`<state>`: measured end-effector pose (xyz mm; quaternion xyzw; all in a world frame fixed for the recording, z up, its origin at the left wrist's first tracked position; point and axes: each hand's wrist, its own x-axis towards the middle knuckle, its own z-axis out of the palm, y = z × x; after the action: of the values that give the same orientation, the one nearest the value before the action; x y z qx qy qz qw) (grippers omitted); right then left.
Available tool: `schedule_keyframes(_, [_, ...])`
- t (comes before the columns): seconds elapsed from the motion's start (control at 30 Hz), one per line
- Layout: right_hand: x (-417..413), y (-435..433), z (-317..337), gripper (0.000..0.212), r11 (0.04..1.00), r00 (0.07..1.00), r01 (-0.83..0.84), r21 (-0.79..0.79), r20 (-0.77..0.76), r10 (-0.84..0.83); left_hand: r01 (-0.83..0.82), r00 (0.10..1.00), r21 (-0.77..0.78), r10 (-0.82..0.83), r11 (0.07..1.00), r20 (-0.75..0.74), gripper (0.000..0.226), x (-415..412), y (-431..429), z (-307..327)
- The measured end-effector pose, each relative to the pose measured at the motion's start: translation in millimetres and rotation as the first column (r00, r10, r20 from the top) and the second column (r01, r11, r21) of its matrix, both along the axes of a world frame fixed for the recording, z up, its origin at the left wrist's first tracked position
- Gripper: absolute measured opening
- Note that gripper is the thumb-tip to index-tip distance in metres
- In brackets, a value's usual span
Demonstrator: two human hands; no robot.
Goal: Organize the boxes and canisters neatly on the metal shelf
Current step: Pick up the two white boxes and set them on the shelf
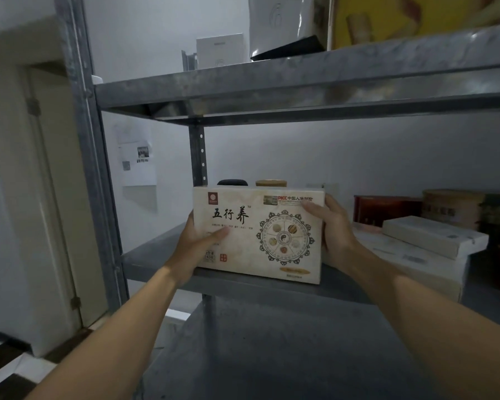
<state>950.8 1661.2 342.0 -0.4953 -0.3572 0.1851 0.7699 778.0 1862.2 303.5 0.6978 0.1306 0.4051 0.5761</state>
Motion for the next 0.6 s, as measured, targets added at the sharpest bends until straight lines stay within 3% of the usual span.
schedule_keyframes(0.1, [6,-5,-1,0.037,0.996,0.991,-0.006,-0.091,0.133,0.018,-0.015,1.000,-0.012,0.015,1.000,0.013,0.066,3,2,-2])
schedule_keyframes(0.23, [26,-24,-8,0.052,0.910,0.894,0.140,-0.390,0.446,0.054,-0.045,0.998,-0.005,0.045,0.999,0.033,0.064,7,4,-7])
schedule_keyframes(0.3, [34,-38,-2,0.052,0.750,0.699,0.386,-0.537,0.701,0.141,-0.065,0.997,0.005,0.064,0.998,0.040,0.064,9,6,-9])
schedule_keyframes(0.37, [39,-52,5,0.064,0.443,0.514,0.659,-0.608,0.794,0.325,-0.098,0.994,0.009,0.098,0.995,0.043,0.062,12,5,-9])
schedule_keyframes(0.43, [46,-62,3,0.085,0.206,0.523,0.754,-0.624,0.760,0.386,-0.140,0.989,0.007,0.140,0.990,0.046,0.059,14,5,-8])
schedule_keyframes(0.5, [52,-67,-4,0.096,0.134,0.540,0.763,-0.633,0.737,0.407,-0.171,0.984,0.003,0.170,0.985,0.048,0.057,16,5,-7])
schedule_keyframes(0.6, [57,-65,-9,0.089,0.143,0.491,0.785,-0.602,0.747,0.448,-0.216,0.975,-0.003,0.215,0.976,0.048,0.056,16,6,-7])
